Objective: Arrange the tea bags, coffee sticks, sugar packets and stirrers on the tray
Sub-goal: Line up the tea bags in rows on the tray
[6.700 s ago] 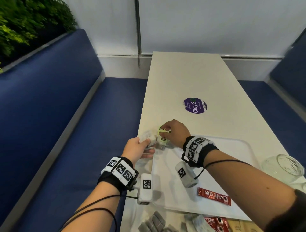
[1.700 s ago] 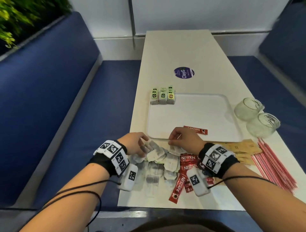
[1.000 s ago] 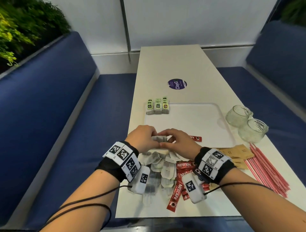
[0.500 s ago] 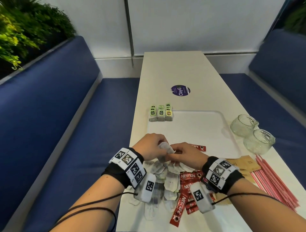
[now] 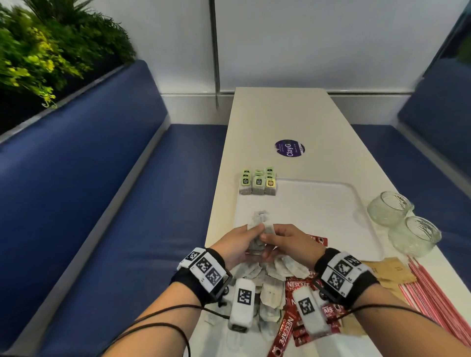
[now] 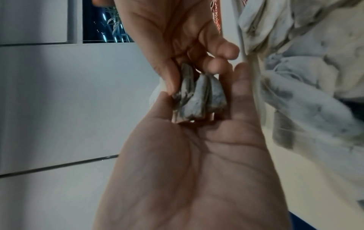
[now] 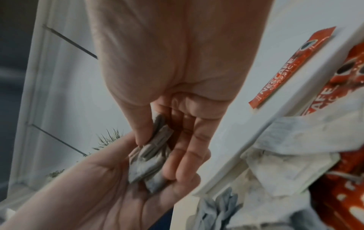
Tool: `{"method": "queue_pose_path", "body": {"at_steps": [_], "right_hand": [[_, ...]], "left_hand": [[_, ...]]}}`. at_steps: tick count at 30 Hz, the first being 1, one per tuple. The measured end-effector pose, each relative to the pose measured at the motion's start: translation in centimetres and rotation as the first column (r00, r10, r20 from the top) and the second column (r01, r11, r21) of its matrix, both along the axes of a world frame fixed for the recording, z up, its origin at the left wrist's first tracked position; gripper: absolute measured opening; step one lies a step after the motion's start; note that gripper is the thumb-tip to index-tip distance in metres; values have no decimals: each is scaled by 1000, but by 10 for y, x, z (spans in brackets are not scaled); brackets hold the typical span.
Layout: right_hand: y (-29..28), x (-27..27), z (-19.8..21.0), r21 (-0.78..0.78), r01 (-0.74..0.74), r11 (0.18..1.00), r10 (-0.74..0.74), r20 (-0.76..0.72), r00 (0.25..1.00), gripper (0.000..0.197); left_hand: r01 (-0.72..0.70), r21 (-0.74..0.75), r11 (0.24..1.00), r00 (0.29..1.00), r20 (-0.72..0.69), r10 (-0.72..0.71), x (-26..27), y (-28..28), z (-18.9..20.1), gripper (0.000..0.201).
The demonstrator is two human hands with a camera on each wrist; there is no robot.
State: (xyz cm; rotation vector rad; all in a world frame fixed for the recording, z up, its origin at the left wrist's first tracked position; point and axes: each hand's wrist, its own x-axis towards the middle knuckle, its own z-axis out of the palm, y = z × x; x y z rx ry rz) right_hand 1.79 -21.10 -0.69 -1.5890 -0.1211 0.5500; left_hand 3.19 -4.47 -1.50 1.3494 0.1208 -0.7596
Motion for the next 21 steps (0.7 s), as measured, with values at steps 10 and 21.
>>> {"method": "queue_pose_path", "body": {"at_steps": [10,21], "right_hand": [[1,18,-5,-187,363,913,-298,302,906,13],[0,21,2,-200,478,855,-408,307,859,20]], "left_hand": [[-86,96,992,989,125,74,2,0,17,31],[-275,86,957,948,190,256,6,9,12,24]]}}
